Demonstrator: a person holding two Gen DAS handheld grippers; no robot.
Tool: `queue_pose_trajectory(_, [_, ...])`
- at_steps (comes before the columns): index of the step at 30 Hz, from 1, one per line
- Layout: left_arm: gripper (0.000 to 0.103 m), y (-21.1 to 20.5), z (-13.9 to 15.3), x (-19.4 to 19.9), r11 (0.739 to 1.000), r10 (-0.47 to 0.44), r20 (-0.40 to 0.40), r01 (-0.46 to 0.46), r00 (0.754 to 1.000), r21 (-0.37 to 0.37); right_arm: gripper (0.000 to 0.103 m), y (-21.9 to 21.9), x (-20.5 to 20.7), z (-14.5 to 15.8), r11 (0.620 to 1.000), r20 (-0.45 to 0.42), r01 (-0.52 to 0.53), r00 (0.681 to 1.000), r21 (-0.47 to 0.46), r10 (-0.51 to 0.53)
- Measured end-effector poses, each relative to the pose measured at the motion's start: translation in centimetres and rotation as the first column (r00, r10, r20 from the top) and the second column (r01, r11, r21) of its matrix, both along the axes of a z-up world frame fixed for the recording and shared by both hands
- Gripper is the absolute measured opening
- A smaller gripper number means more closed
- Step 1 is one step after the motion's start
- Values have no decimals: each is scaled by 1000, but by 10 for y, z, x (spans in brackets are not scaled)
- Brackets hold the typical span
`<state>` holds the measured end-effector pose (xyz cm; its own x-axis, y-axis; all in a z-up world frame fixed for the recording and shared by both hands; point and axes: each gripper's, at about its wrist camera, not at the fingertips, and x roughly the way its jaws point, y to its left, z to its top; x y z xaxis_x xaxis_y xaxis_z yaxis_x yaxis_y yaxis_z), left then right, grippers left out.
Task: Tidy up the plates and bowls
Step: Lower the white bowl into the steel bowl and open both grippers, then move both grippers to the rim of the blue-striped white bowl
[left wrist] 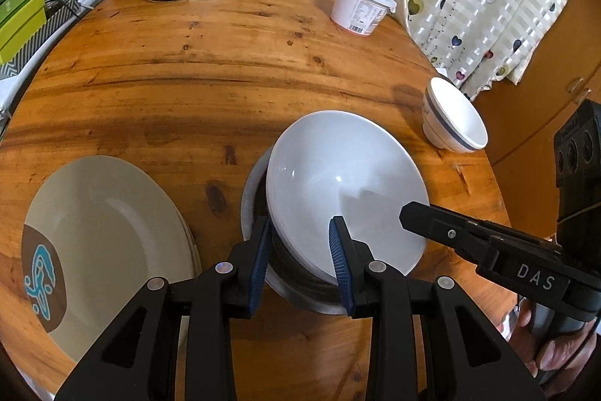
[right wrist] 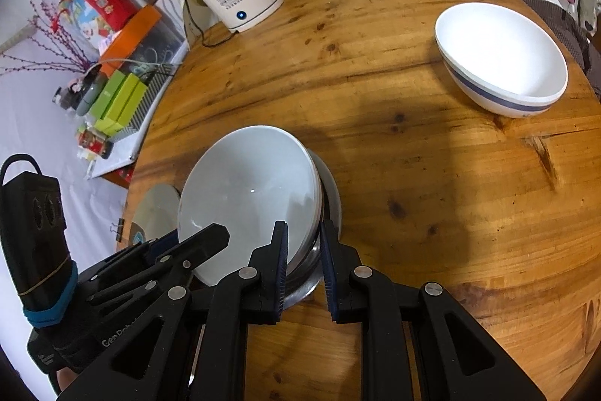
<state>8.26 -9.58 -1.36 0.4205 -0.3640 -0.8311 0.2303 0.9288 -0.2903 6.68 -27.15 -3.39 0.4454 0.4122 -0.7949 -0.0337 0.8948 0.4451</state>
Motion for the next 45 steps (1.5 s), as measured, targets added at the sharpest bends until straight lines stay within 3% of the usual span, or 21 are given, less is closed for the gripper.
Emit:
queue_pose_trajectory(28, [36, 12, 13, -2, 1000, 20, 39, -19, 999, -14, 25, -22, -9, 13, 1000, 53, 22, 998, 14, -22])
queue_pose_trajectory(39, [36, -3, 45, 17, 999, -33, 115, 35, 993, -16, 25, -80, -13, 32, 987, 110, 156, 981, 32, -158])
queue_pose_trajectory(45, [36, -30, 52, 33, 996, -86, 113, 89, 990, -22, 25, -114, -15, 33, 971, 119, 239, 963, 35, -241])
